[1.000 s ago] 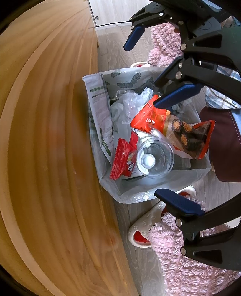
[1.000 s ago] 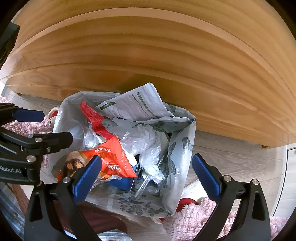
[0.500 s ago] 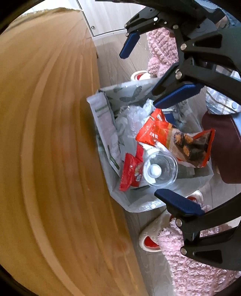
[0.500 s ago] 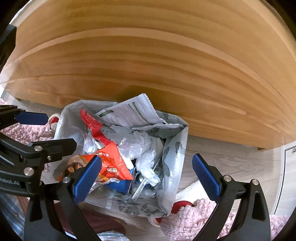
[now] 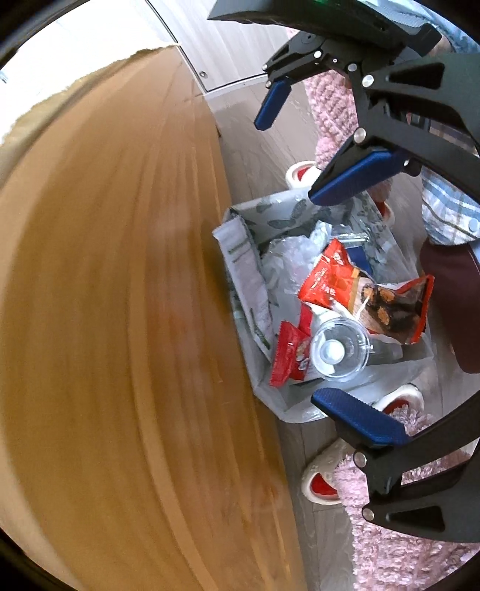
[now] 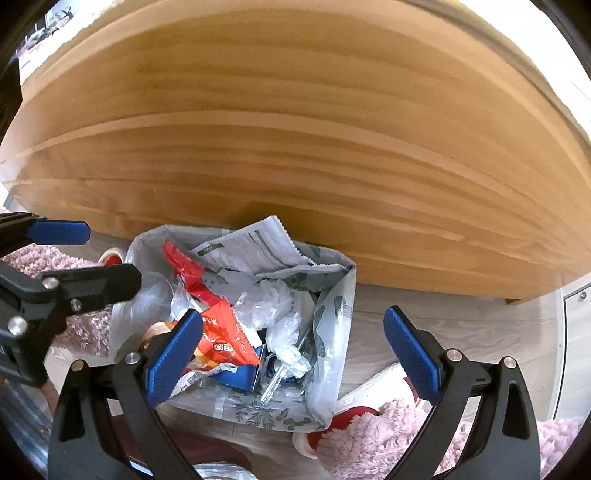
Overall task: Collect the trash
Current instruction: 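Raise both open tools from the trash bag back toward the bed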
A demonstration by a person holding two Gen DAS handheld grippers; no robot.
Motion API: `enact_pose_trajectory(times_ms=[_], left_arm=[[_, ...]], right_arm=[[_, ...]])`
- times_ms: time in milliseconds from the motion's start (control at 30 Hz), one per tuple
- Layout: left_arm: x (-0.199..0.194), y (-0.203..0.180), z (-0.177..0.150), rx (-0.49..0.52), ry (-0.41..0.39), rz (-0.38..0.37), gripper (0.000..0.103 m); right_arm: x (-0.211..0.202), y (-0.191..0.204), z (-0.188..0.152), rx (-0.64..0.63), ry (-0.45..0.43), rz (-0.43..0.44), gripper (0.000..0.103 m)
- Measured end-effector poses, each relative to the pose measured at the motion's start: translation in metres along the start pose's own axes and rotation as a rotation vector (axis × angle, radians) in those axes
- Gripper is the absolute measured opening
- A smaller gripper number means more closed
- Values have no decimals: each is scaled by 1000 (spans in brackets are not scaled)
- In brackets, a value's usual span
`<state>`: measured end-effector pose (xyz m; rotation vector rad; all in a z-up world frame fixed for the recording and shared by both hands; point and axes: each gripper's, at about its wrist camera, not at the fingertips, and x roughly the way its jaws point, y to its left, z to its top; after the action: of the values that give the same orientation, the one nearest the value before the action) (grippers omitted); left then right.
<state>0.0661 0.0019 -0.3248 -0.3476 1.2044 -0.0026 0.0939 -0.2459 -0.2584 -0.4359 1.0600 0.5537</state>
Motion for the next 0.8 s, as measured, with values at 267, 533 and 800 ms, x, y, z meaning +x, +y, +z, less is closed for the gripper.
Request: enact_pose_trajectory(times_ms=[267,533,800], left_arm=[[-19,-2,3,3,-71,-10,96],[-38,-2,5,6,-147,2,96],[-58,-1,6,3,-217,-24,96]], right_arm=[[-19,-3,0,16,-60,-4,94],[-36,-5,0,26,-119,3,94],[-51,-11,1,41,-187,-5,94]])
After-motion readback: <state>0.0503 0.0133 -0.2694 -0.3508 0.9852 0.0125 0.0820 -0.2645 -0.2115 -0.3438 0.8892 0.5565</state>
